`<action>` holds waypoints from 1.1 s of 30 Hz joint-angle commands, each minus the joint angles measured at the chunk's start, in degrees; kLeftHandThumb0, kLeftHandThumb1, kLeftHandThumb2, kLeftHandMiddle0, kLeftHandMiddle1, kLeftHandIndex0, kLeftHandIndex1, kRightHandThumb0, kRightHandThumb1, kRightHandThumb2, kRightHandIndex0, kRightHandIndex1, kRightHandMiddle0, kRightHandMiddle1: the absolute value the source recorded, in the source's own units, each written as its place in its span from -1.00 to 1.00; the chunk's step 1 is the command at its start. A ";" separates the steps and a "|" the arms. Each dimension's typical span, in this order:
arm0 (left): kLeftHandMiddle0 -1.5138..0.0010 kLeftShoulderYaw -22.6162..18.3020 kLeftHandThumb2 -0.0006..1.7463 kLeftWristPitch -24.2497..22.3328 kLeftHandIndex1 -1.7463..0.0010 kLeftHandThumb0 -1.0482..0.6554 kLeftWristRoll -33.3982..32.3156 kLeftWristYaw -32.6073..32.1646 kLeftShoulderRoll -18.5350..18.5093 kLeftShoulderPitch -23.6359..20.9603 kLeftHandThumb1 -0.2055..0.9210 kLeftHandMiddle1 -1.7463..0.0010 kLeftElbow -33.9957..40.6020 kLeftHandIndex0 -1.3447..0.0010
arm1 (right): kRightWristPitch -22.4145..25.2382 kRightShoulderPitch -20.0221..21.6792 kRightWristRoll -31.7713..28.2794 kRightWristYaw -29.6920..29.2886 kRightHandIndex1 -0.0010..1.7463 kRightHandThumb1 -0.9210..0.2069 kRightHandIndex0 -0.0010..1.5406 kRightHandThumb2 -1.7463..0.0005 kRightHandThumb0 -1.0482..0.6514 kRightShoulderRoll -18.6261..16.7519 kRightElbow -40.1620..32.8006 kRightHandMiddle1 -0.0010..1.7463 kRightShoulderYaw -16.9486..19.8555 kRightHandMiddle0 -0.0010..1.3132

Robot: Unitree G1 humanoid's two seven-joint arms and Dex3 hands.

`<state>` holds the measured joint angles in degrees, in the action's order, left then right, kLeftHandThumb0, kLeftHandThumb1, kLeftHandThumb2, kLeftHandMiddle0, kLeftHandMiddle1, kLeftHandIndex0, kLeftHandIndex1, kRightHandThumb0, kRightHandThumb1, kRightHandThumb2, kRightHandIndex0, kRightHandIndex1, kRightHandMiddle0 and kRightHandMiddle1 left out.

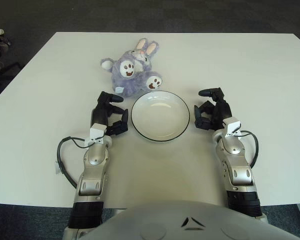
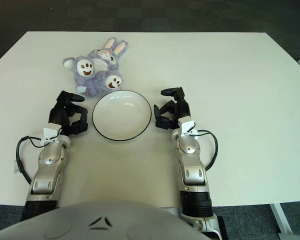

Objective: Put the doll into the plate.

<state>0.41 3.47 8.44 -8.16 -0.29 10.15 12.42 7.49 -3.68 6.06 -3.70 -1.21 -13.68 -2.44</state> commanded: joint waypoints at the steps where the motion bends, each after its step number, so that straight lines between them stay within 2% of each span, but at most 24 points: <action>1: 0.08 0.26 0.28 -1.27 -0.77 0.23 -0.03 -0.02 0.67 0.78 0.04 -0.76 -1.17 0.33 | 0.83 -0.90 0.23 -0.34 0.86 0.01 -0.17 -0.35 0.76 -0.06 -0.18 0.73 -0.02 -0.91; 3: 0.07 0.26 0.28 -1.03 -0.77 0.23 -0.02 0.04 0.58 0.75 0.04 -0.76 -1.29 0.33 | 0.86 -0.92 0.17 -0.28 0.85 -0.01 -0.17 -0.33 0.76 -0.03 -0.22 0.74 -0.07 -0.91; 10: 0.10 0.33 0.24 -0.61 -0.80 0.22 -0.01 0.16 0.44 0.74 0.09 -0.74 -1.50 0.36 | 1.18 -0.94 -0.19 -0.02 0.75 -0.32 -0.25 0.00 0.70 -0.01 -0.42 0.77 -0.03 -0.92; 15: 0.13 0.34 0.16 -0.50 -0.80 0.22 -0.07 0.22 0.43 0.74 0.17 -0.69 -1.55 0.37 | 1.41 -0.96 -0.36 0.08 0.72 -0.43 -0.27 0.11 0.69 -0.01 -0.54 0.78 0.05 -0.92; 18: 0.16 0.36 0.12 -0.52 -0.82 0.22 -0.02 0.19 0.43 0.75 0.21 -0.66 -1.56 0.37 | 1.53 -0.97 -0.26 0.01 0.72 -0.40 -0.26 0.08 0.69 0.00 -0.60 0.76 0.05 -0.92; 24: 0.13 0.36 0.15 -0.71 -0.80 0.22 0.04 0.10 0.50 0.78 0.17 -0.67 -1.49 0.35 | 1.57 -1.01 0.03 -0.13 0.77 -0.20 -0.21 -0.11 0.72 0.07 -0.64 0.75 -0.03 -0.92; 28: 0.13 0.23 0.16 -0.73 -0.81 0.22 0.48 -0.47 0.63 0.75 0.16 -0.67 -1.53 0.35 | 1.50 -0.98 0.27 -0.29 0.79 -0.15 -0.20 -0.17 0.73 0.03 -0.56 0.75 -0.14 -0.93; 33: 0.20 0.15 0.04 -0.60 -0.84 0.22 1.92 -1.81 0.82 0.69 0.28 -0.59 -1.72 0.34 | 1.42 -0.98 -0.01 -0.22 0.70 -0.52 -0.28 0.21 0.68 -0.07 -0.49 0.76 -0.08 -0.92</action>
<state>0.29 3.74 8.93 -8.61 -0.26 10.21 12.37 8.06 -3.84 6.10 -3.80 -1.22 -14.19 -2.54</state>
